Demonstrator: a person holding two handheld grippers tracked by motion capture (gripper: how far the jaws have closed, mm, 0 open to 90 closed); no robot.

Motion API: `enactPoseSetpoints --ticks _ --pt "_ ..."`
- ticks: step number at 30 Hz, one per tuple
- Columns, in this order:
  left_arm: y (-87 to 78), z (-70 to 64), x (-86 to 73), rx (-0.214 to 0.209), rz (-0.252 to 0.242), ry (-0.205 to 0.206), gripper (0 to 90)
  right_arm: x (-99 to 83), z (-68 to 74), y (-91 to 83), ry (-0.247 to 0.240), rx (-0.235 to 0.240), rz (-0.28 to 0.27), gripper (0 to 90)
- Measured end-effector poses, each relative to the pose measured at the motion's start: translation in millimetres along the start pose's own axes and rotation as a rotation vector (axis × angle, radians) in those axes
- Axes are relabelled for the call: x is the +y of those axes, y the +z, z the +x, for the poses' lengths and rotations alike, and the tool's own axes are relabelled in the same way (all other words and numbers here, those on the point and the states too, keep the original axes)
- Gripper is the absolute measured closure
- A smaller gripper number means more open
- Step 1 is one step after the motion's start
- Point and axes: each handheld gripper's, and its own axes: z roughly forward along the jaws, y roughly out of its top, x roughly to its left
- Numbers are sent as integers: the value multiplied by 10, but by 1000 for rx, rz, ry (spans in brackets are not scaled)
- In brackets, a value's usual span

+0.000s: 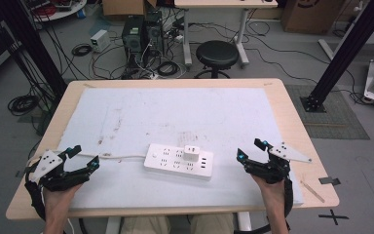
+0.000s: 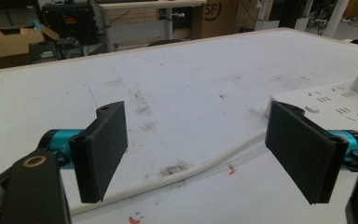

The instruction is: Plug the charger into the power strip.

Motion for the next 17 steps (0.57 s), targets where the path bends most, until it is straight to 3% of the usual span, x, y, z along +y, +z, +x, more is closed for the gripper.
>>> enactPoseSetpoints --ticks 17 --pt "-11 33 -17 0 3 -9 209 -12 -18 54 9 5 21 215"
